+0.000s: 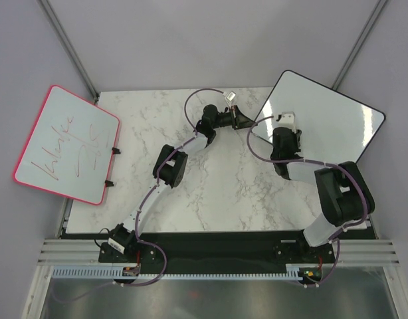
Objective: Erase the whiteboard
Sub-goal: Erase the whiteboard at the whiteboard stand.
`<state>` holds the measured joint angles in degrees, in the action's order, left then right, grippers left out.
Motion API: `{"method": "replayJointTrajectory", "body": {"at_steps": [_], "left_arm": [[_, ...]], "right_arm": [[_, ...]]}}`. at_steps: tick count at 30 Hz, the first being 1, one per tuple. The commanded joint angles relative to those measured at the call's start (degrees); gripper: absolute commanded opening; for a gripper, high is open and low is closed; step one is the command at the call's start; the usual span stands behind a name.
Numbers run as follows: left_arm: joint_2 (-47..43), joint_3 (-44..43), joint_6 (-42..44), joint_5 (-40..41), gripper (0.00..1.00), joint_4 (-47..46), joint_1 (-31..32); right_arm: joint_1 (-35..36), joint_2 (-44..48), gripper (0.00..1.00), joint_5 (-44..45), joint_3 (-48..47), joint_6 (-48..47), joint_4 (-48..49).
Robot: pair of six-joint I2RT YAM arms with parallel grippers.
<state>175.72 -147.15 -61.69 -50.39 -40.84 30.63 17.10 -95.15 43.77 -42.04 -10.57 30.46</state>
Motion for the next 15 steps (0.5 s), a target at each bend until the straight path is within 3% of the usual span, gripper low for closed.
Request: {"method": "replayJointTrajectory", "body": {"at_steps": [1,9,15], "left_arm": [[0.15,-2.88,0.17,1.08,0.02,-1.7,1.62],[0.15,-2.88,0.25,1.0,0.02,-1.7,1.62],[0.06,-2.88,0.26,1.08,0.02,-1.7,1.54]], "right_arm": [[-8.03,7.33,0.0,3.78,3.45,3.79,-1.89],[-12.27,8.41,0.0,3.44,3.99,3.79,-1.62],[-4.81,4.81,0.0,-0.42,2.41,2.93,0.04]]}}
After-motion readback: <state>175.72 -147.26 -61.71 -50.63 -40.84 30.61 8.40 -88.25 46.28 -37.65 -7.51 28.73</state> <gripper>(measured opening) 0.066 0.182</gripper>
